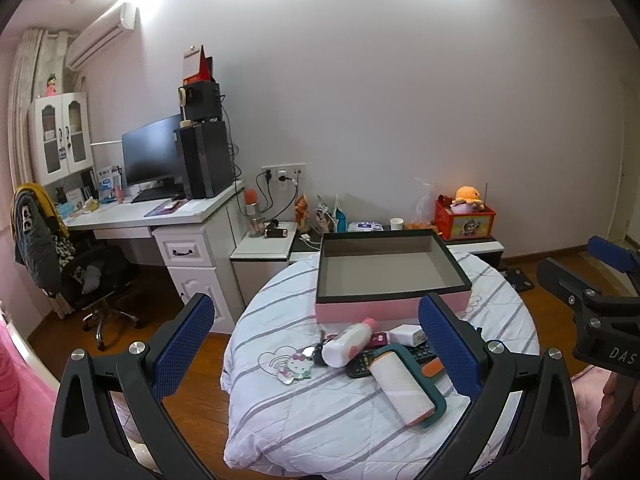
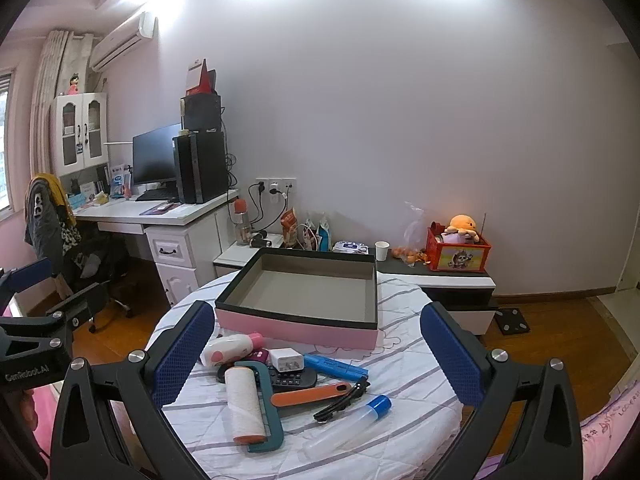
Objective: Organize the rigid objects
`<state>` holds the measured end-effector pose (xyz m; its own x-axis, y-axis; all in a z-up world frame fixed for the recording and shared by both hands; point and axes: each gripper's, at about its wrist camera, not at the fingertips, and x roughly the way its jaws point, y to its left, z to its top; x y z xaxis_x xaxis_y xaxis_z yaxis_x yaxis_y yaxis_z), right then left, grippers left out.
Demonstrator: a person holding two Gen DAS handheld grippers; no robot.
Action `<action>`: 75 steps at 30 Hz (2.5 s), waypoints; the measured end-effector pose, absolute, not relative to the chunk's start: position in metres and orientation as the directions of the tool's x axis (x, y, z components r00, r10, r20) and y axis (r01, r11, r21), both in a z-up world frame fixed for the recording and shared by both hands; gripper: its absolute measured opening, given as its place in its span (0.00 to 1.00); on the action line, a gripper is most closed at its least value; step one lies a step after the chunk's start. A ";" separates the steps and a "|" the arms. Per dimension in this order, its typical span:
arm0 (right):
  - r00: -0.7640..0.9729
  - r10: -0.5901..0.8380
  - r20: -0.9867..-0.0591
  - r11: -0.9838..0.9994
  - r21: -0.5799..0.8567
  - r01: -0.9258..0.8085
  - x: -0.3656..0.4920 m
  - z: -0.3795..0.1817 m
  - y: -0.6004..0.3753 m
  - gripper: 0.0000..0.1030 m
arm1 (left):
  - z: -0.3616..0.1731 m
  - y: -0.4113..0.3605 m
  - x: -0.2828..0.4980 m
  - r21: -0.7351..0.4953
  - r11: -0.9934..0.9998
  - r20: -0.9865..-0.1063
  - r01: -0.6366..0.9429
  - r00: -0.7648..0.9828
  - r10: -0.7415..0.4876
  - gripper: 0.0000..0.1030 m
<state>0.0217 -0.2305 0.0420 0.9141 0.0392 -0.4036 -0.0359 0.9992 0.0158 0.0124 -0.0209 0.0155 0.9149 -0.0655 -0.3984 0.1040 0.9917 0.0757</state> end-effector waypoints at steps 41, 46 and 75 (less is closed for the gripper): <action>0.906 0.044 -0.420 0.998 0.058 -0.022 0.023 0.036 -0.272 1.00 | 0.012 -0.055 0.015 0.117 0.987 -0.421 0.110 0.906 -0.051 1.00; 0.906 0.045 -0.421 0.998 0.057 -0.023 0.023 0.036 -0.272 1.00 | 0.011 -0.056 0.016 0.119 0.987 -0.425 0.105 0.904 -0.045 1.00; 0.901 0.055 -0.430 0.998 0.040 -0.042 0.026 0.033 -0.261 1.00 | 0.005 -0.049 0.019 0.109 0.990 -0.432 0.095 0.901 -0.039 1.00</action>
